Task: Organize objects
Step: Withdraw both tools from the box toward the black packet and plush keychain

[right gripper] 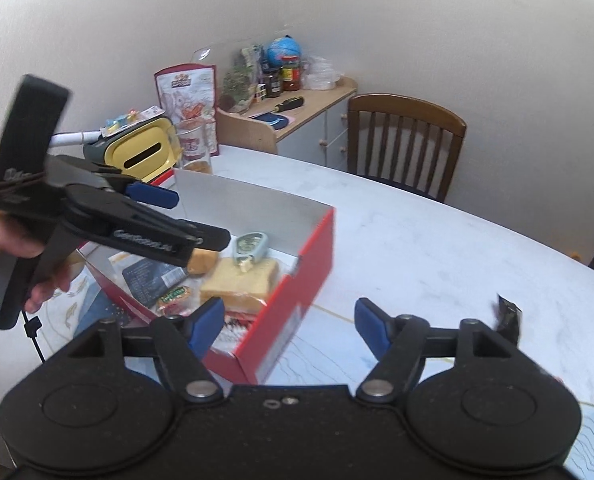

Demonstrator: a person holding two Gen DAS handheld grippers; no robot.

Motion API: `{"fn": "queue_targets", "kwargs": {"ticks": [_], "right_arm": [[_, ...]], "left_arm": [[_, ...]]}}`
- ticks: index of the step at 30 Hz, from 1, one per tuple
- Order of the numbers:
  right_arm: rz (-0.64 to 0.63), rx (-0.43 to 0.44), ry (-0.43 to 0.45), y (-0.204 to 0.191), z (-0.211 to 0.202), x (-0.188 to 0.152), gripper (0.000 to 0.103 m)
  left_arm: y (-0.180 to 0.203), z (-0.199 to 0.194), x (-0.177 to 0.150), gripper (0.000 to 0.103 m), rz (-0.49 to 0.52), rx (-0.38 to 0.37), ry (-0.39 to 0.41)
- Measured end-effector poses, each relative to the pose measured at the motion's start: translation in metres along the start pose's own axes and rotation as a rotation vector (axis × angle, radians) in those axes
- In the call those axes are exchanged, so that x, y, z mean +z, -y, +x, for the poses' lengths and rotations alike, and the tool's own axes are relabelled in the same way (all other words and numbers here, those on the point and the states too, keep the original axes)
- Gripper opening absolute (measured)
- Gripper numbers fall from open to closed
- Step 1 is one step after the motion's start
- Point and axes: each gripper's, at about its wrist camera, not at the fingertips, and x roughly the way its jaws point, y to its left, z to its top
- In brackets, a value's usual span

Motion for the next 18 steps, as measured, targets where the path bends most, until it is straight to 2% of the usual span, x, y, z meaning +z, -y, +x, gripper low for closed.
{"fn": "queue_targets", "kwargs": {"ticks": [6, 8, 9, 17, 18], "right_arm": [[0.049, -0.049, 0.009, 0.044, -0.028, -0.022, 0.080], [0.069, -0.069, 0.009, 0.062, -0.036, -0.031, 0.080], [0.079, -0.078, 0.009, 0.071, -0.040, -0.036, 0.080], [0.149, -0.151, -0.007, 0.136, -0.057, -0.074, 0.081], [0.150, -0.161, -0.009, 0.143, -0.058, -0.078, 0.081]], "left_arm": [[0.051, -0.007, 0.001, 0.083, 0.003, -0.083, 0.032], [0.070, -0.005, 0.001, 0.089, 0.014, -0.105, 0.039], [0.079, -0.003, 0.001, 0.091, 0.019, -0.120, 0.038], [0.150, 0.022, 0.002, 0.092, 0.061, -0.225, 0.029], [0.158, 0.026, 0.003, 0.095, 0.067, -0.230, 0.030]]}}
